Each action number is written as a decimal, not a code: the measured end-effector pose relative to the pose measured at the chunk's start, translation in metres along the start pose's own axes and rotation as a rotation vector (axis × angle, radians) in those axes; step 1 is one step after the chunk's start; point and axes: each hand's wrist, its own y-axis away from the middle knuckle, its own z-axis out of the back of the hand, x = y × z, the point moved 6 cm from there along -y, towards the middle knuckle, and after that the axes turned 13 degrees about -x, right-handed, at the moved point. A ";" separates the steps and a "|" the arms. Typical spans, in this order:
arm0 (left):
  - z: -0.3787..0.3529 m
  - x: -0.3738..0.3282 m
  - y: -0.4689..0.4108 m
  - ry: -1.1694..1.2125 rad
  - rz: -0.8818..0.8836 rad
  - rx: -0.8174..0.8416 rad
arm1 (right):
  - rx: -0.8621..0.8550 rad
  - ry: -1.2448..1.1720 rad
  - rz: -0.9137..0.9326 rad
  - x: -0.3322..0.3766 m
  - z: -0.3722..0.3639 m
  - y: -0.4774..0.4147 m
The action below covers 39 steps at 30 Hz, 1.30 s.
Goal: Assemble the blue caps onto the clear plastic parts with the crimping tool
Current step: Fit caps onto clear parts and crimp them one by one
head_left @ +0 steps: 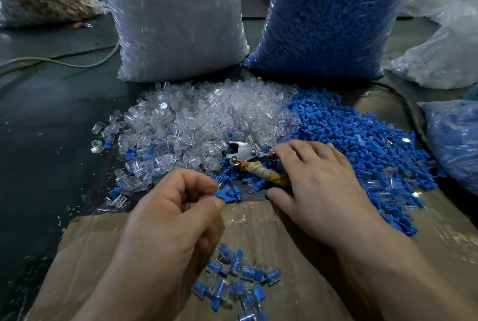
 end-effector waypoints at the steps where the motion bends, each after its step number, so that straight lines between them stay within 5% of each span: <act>1: 0.001 0.000 -0.001 0.009 0.009 -0.005 | -0.012 0.000 0.005 0.000 0.001 -0.001; 10: 0.000 0.000 -0.001 0.155 0.094 -0.043 | -0.086 -0.063 -0.025 0.001 0.014 -0.004; 15: 0.006 0.002 -0.007 0.179 0.058 -0.060 | -0.235 -0.322 -0.026 0.001 0.038 0.006; 22: 0.014 -0.002 -0.011 0.188 -0.027 -0.066 | -0.099 -0.398 0.187 0.023 0.044 0.020; 39: 0.012 -0.009 -0.008 0.218 -0.092 0.009 | -0.018 -0.307 0.248 0.027 0.037 0.019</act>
